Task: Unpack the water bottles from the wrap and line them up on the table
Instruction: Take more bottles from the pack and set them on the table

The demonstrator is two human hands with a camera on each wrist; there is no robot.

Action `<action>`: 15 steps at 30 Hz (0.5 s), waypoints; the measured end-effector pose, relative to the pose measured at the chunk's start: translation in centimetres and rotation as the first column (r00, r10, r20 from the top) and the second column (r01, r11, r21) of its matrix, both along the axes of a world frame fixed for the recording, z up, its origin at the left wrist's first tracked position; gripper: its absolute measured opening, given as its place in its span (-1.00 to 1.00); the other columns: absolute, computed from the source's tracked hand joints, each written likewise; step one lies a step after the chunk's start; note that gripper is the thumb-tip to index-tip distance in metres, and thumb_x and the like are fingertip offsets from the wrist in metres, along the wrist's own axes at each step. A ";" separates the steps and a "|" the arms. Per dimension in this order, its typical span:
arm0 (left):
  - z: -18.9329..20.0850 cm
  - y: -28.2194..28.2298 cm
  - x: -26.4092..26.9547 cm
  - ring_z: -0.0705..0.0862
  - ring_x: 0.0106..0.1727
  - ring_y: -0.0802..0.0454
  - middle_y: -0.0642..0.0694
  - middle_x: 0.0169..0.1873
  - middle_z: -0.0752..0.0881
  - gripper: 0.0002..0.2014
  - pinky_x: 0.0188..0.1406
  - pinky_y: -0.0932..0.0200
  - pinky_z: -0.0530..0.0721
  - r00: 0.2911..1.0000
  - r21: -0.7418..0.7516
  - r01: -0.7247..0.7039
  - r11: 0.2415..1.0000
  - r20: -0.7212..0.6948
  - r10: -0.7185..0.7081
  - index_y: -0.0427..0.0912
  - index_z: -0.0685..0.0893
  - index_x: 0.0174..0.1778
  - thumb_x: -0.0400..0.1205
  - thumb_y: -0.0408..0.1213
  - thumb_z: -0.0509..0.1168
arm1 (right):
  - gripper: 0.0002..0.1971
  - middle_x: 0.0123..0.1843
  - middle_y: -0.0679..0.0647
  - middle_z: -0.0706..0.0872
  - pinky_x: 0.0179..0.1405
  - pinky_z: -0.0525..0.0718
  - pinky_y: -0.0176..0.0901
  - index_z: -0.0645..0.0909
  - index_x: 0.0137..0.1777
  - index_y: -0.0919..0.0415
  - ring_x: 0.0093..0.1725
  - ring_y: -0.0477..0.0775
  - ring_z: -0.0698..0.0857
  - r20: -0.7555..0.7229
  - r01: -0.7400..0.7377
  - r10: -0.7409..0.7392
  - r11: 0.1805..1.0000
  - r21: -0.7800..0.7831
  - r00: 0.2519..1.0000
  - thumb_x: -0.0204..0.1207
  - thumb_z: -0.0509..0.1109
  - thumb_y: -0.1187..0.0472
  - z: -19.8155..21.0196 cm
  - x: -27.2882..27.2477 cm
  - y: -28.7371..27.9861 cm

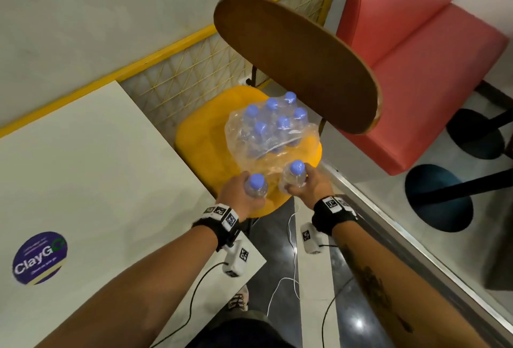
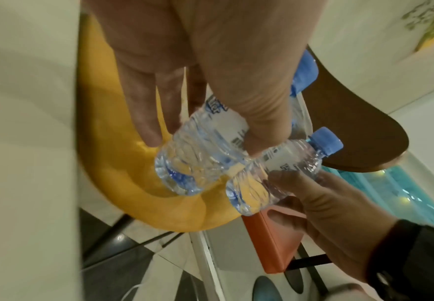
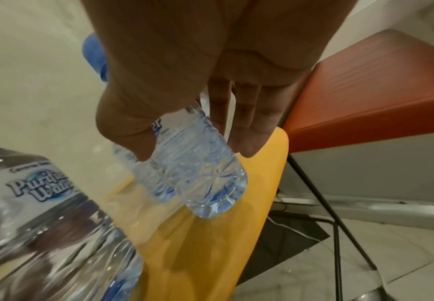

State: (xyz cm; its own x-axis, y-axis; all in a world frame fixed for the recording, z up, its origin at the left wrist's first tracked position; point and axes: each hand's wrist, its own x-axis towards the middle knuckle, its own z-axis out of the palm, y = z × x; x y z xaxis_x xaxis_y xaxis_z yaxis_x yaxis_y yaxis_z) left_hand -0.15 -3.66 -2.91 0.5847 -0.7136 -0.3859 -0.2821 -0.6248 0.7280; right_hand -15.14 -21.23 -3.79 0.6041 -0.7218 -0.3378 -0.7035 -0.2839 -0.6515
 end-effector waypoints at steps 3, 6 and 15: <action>-0.5 6.0 1.6 0.77 -0.19 0.16 0.14 -0.20 0.79 -0.59 -0.20 0.26 0.71 1.000 -0.001 -0.002 1.000 0.003 0.002 0.10 0.69 -0.02 0.29 0.09 0.62 | -0.49 -0.10 -0.11 0.77 -0.13 0.72 -0.11 0.64 0.14 -0.08 -0.16 -0.08 0.73 0.101 -0.056 0.053 0.998 0.032 0.993 0.17 0.69 0.05 0.4 -0.2 5.4; -0.6 13.6 3.6 0.76 -0.12 0.09 0.14 -0.15 0.77 -0.52 -0.06 0.06 0.76 0.997 0.058 -0.060 0.996 0.059 0.057 0.12 0.66 -0.01 0.25 0.22 0.58 | -0.48 -0.02 -0.12 0.78 -0.04 0.71 -0.14 0.66 0.16 -0.07 -0.07 -0.08 0.74 0.141 -0.174 0.163 0.982 0.069 0.976 0.17 0.68 0.06 0.3 1.5 11.3; 1.7 37.9 4.3 0.71 -0.11 0.11 0.14 -0.13 0.74 -0.55 -0.04 -0.05 0.73 0.883 0.058 -0.465 0.883 0.093 0.459 0.16 0.61 -0.05 0.25 0.21 0.55 | -0.37 0.15 -0.07 0.69 0.05 0.65 -0.22 0.58 0.27 -0.06 0.07 -0.05 0.69 0.190 -0.630 0.602 0.761 0.157 0.775 0.17 0.69 -0.03 0.0 11.5 30.3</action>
